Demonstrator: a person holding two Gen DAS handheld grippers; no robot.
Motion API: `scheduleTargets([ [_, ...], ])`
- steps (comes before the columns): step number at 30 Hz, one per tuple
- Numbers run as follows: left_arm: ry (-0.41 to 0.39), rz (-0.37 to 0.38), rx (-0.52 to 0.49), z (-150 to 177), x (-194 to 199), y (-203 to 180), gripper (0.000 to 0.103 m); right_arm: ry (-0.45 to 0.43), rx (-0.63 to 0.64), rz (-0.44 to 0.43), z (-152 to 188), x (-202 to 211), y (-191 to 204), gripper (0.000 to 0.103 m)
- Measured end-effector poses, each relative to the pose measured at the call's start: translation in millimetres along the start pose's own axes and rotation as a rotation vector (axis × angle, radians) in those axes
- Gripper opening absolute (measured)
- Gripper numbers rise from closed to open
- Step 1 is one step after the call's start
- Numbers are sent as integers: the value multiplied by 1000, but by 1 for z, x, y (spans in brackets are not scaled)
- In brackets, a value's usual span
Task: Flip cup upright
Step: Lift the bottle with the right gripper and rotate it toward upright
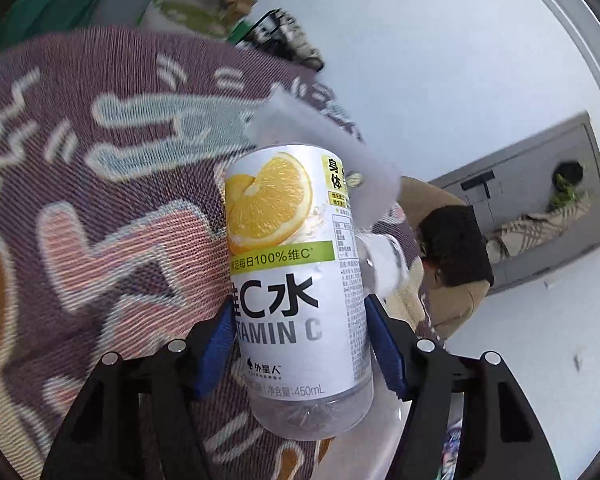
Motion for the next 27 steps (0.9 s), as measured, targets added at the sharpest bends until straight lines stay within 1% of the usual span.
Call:
scheduleTargets([
  [4,1,16,-22,0,4,-13,98,-28,-119,-36,11,31,-18,63],
  [8,3,39,-54,3,7,-31,98,-51,-299,-136,29,59,-41,63],
  [10,5,53,-72,5,8,-41,98,-61,-369,-171,40,73,-49,63],
  [12,5,67,-94,7,8,-52,98,-61,-432,-204,52,74,-59,63],
  [19,16,114,-148,16,10,-86,98,-58,-618,-329,92,94,-63,63],
  [22,22,130,-165,19,11,-96,98,-56,-746,-413,112,101,-65,63],
  [24,27,142,-172,20,11,-102,98,-57,-790,-420,122,106,-67,63],
  [27,32,158,-187,22,11,-112,98,-66,-848,-459,134,115,-66,63],
])
Point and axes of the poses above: each gripper's, at about its wrist camera, not at the fingertips, and x roughly against the way its jaws point, y to its left, z to its underside, the point moved 3 cm from there along -x, roughly the way its jaws point, and after that the axes turned 4 degrees about z, right-handed, at the moved point
